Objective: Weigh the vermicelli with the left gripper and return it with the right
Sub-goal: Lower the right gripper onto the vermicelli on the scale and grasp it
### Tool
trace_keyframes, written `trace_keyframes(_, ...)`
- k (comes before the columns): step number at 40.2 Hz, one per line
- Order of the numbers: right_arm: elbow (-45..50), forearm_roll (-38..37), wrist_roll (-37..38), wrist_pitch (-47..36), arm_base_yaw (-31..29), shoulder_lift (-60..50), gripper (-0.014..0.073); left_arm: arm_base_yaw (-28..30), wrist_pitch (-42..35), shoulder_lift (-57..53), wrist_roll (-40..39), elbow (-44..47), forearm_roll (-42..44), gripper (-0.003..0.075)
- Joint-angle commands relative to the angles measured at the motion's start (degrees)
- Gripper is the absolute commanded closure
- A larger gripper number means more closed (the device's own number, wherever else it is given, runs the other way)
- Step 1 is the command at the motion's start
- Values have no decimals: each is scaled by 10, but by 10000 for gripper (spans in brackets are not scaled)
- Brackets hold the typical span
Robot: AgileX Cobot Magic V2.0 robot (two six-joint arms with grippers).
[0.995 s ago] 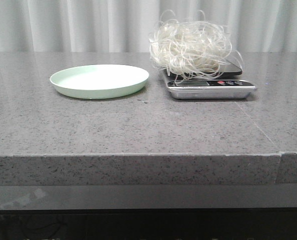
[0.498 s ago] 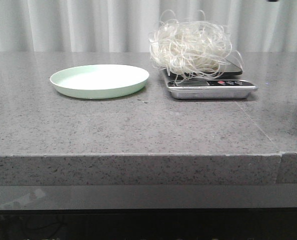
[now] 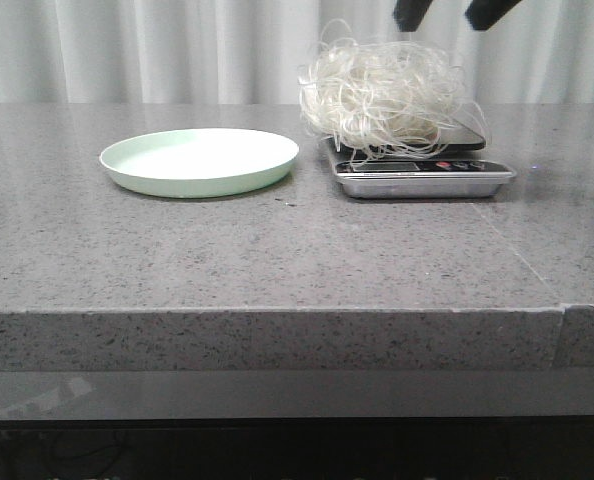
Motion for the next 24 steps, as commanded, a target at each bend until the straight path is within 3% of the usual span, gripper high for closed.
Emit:
trace_keyframes(1,-60,7,-10,-13,2,17,30,-5,-42,7,-5,-15,-4,293)
trace_keyframes(13,-150,7,-12,9,2,110,30,-5,-42,7,-5,-15,-4,293)
trace_keyframes(24,-171,7,-15,34,2,144,32,-5,-42,7,-5,-15,-4,293)
